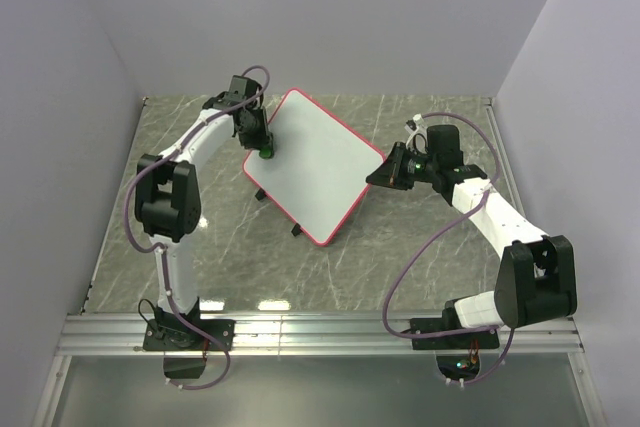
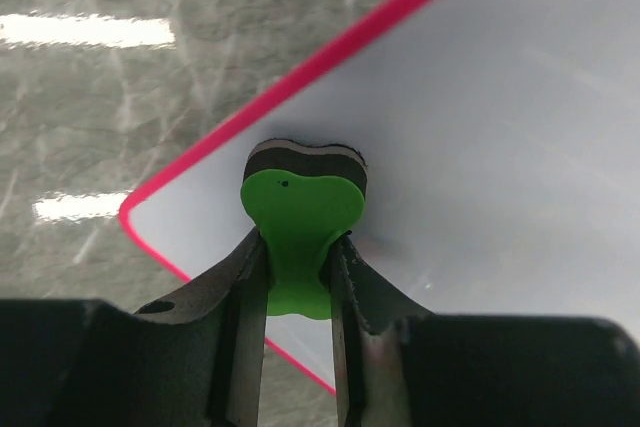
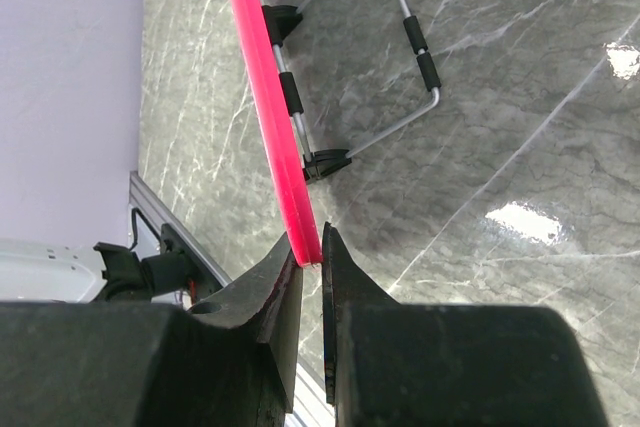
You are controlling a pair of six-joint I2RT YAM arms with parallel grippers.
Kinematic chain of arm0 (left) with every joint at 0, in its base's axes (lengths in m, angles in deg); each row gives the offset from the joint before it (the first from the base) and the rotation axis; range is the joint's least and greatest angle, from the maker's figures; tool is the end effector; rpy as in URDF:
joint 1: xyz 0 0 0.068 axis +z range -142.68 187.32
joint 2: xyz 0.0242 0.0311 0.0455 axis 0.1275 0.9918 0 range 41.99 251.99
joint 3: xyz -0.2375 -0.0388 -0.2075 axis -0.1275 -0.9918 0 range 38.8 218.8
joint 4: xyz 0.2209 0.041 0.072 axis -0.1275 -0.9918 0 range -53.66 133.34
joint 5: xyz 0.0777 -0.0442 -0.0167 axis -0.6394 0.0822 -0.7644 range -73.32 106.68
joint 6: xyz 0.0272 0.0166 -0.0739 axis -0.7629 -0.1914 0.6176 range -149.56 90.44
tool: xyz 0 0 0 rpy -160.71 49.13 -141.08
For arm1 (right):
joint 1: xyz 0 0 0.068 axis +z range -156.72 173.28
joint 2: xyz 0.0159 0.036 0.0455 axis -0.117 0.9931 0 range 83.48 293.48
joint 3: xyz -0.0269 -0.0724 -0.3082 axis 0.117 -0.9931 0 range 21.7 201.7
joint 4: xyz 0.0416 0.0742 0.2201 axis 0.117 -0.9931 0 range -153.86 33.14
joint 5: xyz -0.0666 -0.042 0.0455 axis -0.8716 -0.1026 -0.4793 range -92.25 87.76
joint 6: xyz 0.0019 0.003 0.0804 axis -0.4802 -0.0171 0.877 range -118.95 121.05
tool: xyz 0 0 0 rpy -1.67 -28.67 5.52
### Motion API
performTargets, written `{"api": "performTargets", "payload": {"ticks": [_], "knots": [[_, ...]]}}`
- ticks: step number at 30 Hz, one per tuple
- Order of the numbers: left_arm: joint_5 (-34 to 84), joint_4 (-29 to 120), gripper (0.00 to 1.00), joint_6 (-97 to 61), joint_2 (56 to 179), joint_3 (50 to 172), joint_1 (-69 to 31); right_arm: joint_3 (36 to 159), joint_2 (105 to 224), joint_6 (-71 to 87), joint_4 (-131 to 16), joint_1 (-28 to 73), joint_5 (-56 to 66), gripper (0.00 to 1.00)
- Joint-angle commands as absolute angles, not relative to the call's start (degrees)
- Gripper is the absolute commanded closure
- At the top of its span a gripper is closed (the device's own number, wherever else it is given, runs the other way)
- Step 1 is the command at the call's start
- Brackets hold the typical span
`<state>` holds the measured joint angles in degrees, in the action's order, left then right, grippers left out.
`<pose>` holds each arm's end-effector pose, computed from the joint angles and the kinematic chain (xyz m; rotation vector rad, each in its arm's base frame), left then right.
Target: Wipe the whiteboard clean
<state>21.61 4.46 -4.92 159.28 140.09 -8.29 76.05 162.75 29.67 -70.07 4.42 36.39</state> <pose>0.4515 -0.1324 0.2697 -0.1673 2.5631 -0.3835 0.2720 0.0979 0.3019 -0.0376 2.3001 1.1224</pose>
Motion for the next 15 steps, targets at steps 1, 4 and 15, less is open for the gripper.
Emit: {"api": "performTargets", "payload": {"ticks": [1, 4, 15], "knots": [[20.46, 4.05, 1.0, -6.0, 159.42, 138.47, -7.62, 78.04, 162.58, 27.32, -70.66, 4.97, 34.93, 1.0], [20.9, 4.4, 1.0, -5.83, 158.1, 137.85, -7.62, 77.95, 162.5, 27.33, -70.49, 4.89, 34.85, 1.0], [20.64, 0.01, 1.0, -5.13, 149.75, 142.85, -6.3, 79.54, 163.2, 26.62, -72.51, 4.89, 32.82, 0.84]]}}
